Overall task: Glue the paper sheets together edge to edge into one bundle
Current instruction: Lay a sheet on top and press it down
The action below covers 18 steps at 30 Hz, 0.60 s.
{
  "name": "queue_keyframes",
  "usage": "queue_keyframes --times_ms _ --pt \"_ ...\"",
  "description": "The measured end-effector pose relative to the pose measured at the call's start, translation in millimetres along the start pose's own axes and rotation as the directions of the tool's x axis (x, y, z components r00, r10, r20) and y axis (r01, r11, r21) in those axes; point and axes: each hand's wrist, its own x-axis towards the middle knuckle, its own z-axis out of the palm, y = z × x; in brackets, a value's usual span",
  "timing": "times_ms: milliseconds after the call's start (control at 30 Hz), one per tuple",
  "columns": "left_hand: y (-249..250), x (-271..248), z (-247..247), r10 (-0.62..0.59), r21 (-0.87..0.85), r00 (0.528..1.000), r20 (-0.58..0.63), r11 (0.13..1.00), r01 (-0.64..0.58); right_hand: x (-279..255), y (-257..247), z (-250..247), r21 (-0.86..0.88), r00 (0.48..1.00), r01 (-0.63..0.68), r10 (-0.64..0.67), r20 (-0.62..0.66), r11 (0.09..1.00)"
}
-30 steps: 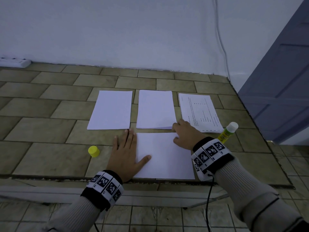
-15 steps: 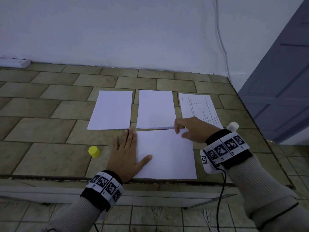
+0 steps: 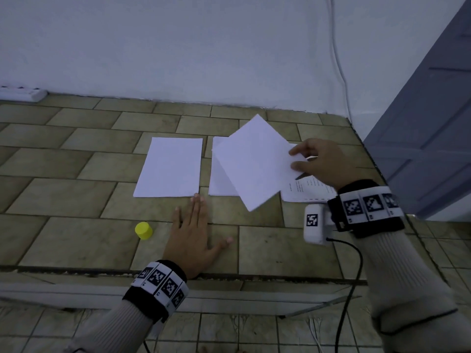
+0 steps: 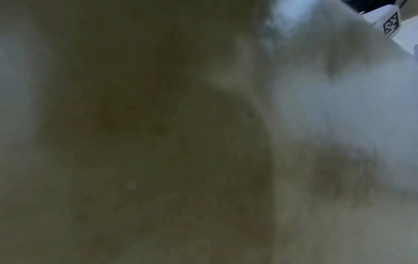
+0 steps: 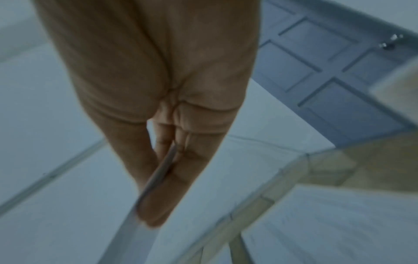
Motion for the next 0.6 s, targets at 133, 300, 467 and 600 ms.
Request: queue_keyframes --times_ms 133,300,467,600 --pt "-0.7 -0.1 0.9 0.007 0.027 1.000 -0.006 1.000 -0.006 12.6 17.7 39.8 0.168 0.993 -0.082 0.095 -0.070 0.982" --pt "-1.1 0.3 0.9 0.007 0.026 1.000 0.008 1.000 -0.007 26.5 38.5 76.8 0.109 0.983 -0.145 0.155 -0.096 0.984" --pt "-0.6 1.0 -1.2 0.011 0.083 0.999 0.046 0.996 -0.015 29.0 46.8 84.0 -0.039 0.980 -0.192 0.190 -0.058 0.981" --pt "0.0 1.3 -1.3 0.003 0.079 0.999 0.042 0.997 -0.007 31.4 47.2 81.4 -0.139 0.987 -0.160 0.157 -0.031 0.977"
